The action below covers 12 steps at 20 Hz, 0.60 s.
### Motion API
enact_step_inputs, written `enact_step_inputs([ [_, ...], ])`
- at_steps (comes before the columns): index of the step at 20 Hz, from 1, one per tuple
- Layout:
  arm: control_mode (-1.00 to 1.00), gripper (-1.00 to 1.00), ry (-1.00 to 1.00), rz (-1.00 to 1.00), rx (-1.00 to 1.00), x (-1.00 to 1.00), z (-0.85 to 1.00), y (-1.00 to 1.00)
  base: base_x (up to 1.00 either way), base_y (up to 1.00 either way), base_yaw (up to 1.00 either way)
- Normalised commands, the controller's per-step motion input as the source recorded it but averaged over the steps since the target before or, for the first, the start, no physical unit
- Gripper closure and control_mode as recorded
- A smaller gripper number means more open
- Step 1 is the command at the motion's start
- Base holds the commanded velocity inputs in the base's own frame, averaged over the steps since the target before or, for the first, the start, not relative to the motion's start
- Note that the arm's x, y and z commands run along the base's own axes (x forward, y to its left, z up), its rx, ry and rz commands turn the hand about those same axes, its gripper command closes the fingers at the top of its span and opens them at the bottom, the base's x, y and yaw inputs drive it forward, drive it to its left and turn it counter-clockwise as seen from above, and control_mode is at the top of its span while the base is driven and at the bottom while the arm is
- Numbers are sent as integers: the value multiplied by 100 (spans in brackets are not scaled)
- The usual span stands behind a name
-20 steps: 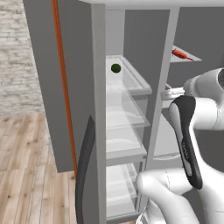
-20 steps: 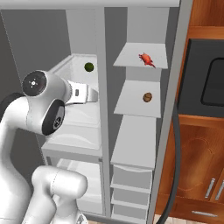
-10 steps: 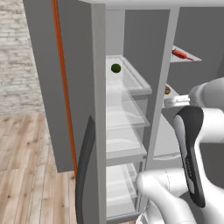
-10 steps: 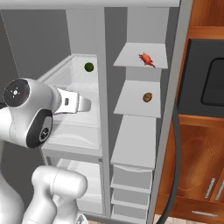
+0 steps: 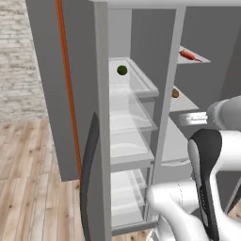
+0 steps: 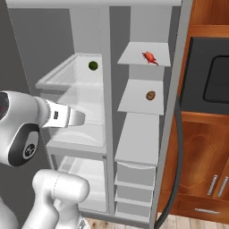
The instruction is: There's a fish in the fridge that needs to be moved to the freezer for freezing. Pick up the fish from the fridge, place it on any shelf in the freezer, and close the fridge and freezer doors when done.
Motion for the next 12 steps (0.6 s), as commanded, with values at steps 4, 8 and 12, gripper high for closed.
enact_step_inputs([
  [4, 100, -100, 0, 0, 0, 0, 0, 0, -79, 0, 0],
  [8, 100, -100, 0, 0, 0, 0, 0, 0, -57, -3, 0],
  [12, 100, -100, 0, 0, 0, 0, 0, 0, -24, -8, 0],
])
